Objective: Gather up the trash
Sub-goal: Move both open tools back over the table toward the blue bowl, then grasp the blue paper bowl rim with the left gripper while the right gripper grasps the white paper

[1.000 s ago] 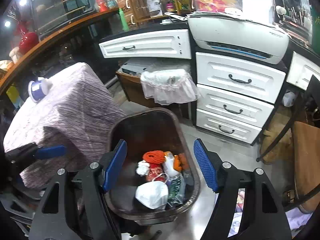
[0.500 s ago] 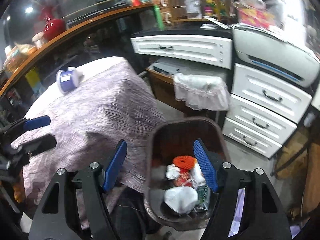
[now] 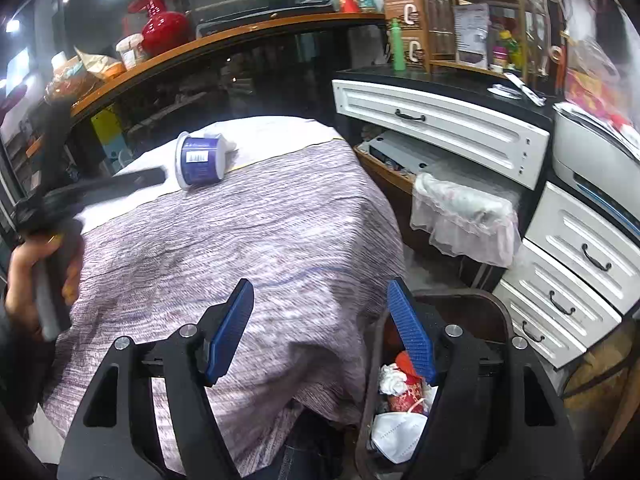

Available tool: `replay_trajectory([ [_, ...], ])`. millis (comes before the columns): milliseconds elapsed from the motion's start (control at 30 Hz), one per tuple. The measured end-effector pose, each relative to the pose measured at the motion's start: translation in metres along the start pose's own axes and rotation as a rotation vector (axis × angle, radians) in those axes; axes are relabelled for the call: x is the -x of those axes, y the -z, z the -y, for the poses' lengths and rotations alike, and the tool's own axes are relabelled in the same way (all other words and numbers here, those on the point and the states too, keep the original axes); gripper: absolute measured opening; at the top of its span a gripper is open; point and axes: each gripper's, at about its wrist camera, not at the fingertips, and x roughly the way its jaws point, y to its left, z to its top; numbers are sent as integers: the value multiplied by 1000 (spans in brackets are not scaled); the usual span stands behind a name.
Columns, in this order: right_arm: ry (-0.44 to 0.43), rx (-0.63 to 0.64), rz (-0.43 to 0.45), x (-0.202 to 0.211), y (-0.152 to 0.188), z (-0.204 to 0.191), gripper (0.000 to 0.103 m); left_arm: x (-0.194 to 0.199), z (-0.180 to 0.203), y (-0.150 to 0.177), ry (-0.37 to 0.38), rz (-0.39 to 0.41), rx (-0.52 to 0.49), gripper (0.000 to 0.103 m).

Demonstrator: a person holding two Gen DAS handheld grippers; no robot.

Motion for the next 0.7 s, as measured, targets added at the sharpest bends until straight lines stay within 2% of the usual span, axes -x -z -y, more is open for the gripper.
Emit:
replay_trajectory([
  [33, -3, 5, -5, -4, -2, -2, 70, -7, -9, -4, 3, -3, 9, 76],
  [133, -3, 15, -24, -15, -4, -6, 70, -31, -26, -18, 35, -26, 23, 67],
  [367, 9, 26, -56, -37, -14, -9, 70, -65, -31, -33, 108, -67, -38, 63],
  [467, 13, 49, -57, -45, -23, -15, 70, -77, -27, -34, 144, -92, -50, 46],
  [533, 9, 65, -53, -50, -31, -21, 70, -80, -27, -31, 174, -107, -56, 24],
  [600, -8, 83, -46, -58, -42, -30, 70, -78, -28, -27, 205, -116, -45, 11],
  [700, -62, 91, -35, -69, -58, -43, 70, -68, -30, -21, 178, -88, -38, 8],
])
